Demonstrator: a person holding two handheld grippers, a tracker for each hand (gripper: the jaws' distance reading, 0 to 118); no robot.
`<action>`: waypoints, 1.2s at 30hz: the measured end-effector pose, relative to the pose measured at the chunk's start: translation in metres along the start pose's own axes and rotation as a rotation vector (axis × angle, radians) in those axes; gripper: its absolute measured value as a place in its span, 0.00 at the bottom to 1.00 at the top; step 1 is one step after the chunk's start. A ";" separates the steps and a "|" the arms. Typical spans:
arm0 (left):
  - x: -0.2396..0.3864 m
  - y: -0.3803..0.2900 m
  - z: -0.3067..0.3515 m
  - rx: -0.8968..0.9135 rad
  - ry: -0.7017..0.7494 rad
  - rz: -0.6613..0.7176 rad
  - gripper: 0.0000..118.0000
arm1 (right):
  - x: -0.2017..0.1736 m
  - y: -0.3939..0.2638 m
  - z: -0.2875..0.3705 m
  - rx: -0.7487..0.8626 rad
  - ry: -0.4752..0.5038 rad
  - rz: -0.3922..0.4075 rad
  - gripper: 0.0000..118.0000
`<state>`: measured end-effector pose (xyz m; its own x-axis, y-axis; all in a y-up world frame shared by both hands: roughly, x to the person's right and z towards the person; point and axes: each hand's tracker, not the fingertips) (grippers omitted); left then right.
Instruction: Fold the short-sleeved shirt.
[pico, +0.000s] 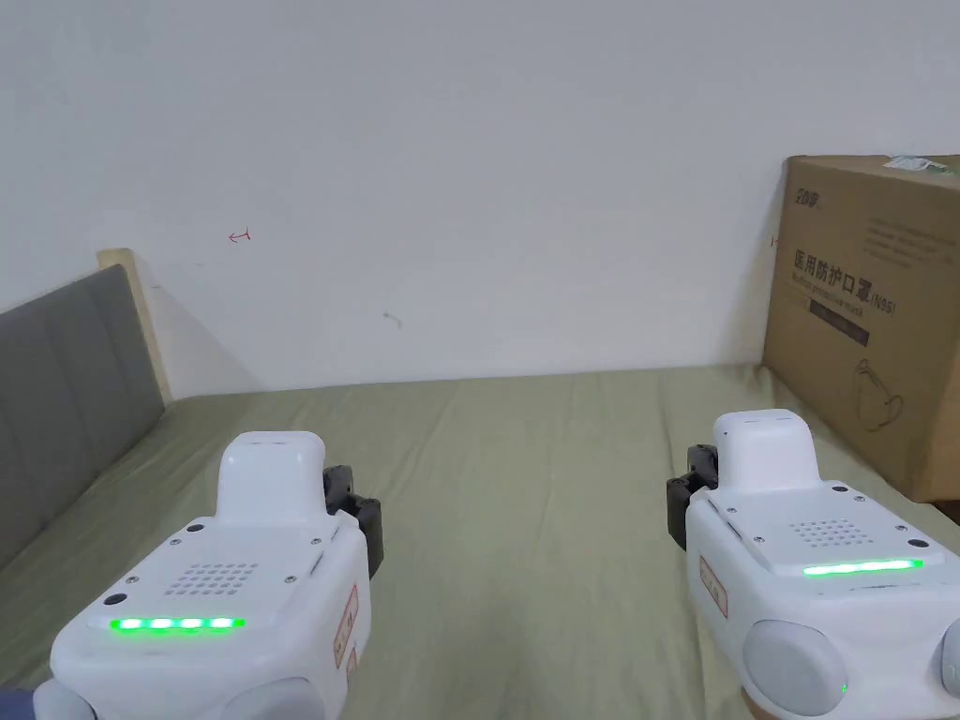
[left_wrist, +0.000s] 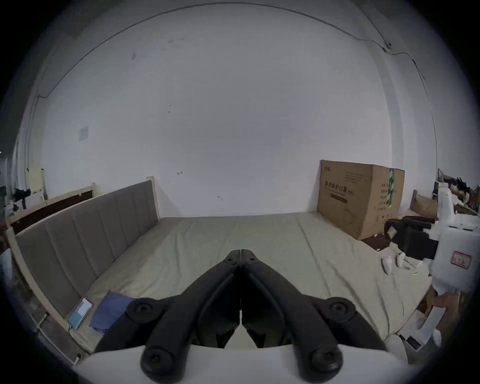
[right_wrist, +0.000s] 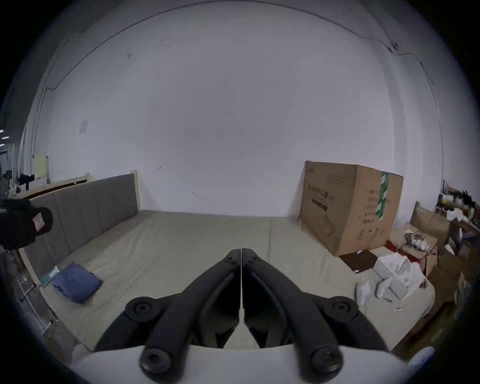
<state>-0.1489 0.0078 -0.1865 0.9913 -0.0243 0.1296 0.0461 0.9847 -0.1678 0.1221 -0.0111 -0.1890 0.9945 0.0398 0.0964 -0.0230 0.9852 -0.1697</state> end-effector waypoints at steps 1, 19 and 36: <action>0.000 0.000 0.000 -0.003 0.001 0.003 0.00 | 0.001 0.000 0.002 0.004 0.005 -0.009 0.00; -0.001 -0.018 -0.015 -0.091 0.198 -0.052 1.00 | 0.000 0.003 0.008 0.028 0.003 -0.011 0.95; -0.006 -0.004 -0.012 -0.095 0.186 0.024 1.00 | 0.001 0.000 0.000 -0.004 0.018 -0.011 0.95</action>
<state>-0.1533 0.0018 -0.1986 0.9975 -0.0408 -0.0573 0.0245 0.9648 -0.2617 0.1234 -0.0112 -0.1889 0.9964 0.0257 0.0810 -0.0114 0.9849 -0.1728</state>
